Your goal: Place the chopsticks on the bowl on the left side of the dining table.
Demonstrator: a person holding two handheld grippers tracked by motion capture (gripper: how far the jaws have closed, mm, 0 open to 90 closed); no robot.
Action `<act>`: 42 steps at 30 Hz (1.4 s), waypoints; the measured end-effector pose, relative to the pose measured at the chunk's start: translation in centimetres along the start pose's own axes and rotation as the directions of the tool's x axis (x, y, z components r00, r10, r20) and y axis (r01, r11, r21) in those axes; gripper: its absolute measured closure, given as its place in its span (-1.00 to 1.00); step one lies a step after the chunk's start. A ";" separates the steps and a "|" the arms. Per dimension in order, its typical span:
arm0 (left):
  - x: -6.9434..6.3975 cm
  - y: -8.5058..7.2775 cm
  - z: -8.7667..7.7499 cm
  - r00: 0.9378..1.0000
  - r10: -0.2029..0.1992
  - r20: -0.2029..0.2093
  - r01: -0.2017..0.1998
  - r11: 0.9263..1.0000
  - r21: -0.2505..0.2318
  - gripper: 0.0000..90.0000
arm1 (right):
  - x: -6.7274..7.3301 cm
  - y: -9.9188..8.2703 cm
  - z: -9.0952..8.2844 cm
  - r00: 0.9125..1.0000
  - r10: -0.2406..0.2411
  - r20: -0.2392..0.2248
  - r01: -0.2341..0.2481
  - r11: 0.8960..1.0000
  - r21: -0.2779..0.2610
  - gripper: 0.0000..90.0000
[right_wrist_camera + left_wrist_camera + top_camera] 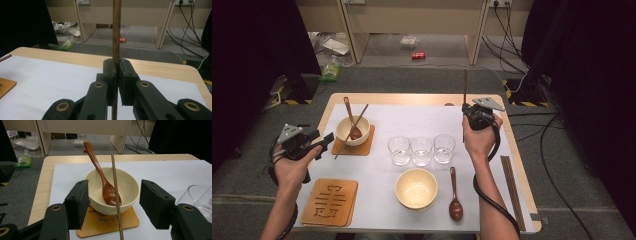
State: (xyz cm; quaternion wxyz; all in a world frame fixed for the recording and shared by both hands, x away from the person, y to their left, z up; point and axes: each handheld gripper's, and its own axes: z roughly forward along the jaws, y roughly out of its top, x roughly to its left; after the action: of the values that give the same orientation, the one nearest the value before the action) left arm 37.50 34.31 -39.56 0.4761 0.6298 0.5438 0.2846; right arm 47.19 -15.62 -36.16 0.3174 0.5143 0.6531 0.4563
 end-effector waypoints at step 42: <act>-2.5 1.6 2.2 0.997 0.050 0.051 -0.049 0.999 -0.025 -0.10 | 4.5 1.6 3.2 0.995 -0.020 -0.096 0.015 0.998 -0.059 0.89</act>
State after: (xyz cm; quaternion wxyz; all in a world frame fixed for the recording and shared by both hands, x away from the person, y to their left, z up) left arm 39.43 31.34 -38.54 0.4904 0.6445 0.5121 0.2861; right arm 49.43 -10.32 -35.65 0.3043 0.4763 0.6586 0.4968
